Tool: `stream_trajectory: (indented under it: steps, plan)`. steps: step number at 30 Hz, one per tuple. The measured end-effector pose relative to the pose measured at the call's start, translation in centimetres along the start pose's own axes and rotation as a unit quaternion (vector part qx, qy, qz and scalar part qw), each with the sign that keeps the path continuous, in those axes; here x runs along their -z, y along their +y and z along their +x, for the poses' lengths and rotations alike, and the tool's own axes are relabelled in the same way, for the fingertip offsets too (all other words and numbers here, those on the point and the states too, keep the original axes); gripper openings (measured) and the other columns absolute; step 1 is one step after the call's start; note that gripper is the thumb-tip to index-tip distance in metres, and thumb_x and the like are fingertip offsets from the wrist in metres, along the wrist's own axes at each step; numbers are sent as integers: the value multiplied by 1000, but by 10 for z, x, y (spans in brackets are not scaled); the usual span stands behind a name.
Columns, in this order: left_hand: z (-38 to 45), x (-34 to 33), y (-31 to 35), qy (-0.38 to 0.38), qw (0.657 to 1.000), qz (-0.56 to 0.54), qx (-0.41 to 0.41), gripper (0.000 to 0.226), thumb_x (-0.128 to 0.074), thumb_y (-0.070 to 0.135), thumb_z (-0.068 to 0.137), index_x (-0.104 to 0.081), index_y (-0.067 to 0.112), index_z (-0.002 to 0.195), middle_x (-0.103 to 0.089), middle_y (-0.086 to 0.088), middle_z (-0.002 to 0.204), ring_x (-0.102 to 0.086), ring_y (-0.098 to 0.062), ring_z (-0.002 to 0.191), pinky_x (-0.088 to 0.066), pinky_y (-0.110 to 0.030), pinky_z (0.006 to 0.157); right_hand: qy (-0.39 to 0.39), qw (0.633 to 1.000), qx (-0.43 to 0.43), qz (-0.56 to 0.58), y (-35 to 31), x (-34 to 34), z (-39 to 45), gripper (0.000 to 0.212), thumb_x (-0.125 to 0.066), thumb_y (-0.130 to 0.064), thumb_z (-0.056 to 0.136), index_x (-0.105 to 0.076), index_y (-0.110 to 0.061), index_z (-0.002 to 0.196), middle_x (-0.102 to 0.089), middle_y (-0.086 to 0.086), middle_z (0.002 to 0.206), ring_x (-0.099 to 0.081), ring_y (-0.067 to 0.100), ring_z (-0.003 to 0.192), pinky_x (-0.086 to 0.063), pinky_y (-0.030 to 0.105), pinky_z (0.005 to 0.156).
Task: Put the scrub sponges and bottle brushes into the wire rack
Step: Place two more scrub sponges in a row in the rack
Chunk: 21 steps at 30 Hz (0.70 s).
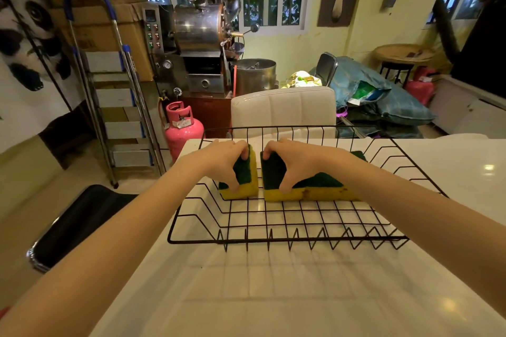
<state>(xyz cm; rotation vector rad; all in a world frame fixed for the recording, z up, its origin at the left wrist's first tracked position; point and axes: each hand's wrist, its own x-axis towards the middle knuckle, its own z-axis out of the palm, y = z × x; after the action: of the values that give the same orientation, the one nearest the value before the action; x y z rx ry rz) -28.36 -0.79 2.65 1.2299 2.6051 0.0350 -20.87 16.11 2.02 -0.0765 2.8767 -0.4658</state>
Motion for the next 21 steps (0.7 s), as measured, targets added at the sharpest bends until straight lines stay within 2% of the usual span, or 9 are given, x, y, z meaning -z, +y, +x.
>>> stream_trajectory:
  steps: [2, 6, 8, 11, 17, 21]
  plan:
    - [1, -2, 2, 3, 1000, 11, -3, 60, -75, 26, 66, -40, 20, 115, -44, -1, 106, -39, -18, 94, -33, -29, 76, 0, 1000, 5, 9, 0, -2, 1, 75, -78, -20, 61, -36, -22, 124, -39, 1, 113, -45, 22, 102, -49, 28, 77]
    - [4, -6, 5, -3, 1000, 27, -7, 60, -72, 26, 68, -40, 21, 118, -50, -7, 117, -40, -18, 94, -33, -31, 81, 22, 999, 3, 41, 4, 0, 1, 74, -78, -19, 60, -38, -22, 123, -43, 5, 120, -46, 22, 103, -49, 27, 75]
    - [5, -6, 7, -8, 999, 32, -6, 59, -71, 26, 68, -40, 21, 118, -50, -6, 115, -41, -18, 93, -35, -33, 83, 34, 998, 2, 59, 6, 1, 0, 74, -78, -18, 60, -39, -22, 123, -44, 6, 120, -47, 24, 104, -49, 27, 73]
    - [5, -5, 8, -4, 999, 28, -16, 57, -71, 25, 68, -41, 21, 116, -47, -2, 103, -43, -18, 90, -36, -32, 75, 17, 998, 4, 65, 7, -2, -1, 72, -77, -18, 63, -39, -23, 124, -44, 3, 117, -48, 23, 104, -49, 28, 77]
    - [2, -7, 10, 2, 999, 38, -16, 55, -67, 28, 71, -40, 21, 118, -46, 1, 97, -45, -18, 85, -35, -31, 71, -11, 997, -5, 82, 4, -5, 1, 70, -75, -19, 67, -38, -25, 126, -45, 2, 115, -48, 22, 103, -47, 30, 81]
    - [0, -8, 11, 12, 998, 53, -26, 55, -66, 30, 71, -41, 21, 119, -49, -3, 106, -42, -18, 90, -35, -31, 73, -14, 998, -8, 61, 1, -5, -4, 70, -75, -21, 69, -38, -23, 129, -48, 5, 123, -48, 22, 106, -46, 33, 87]
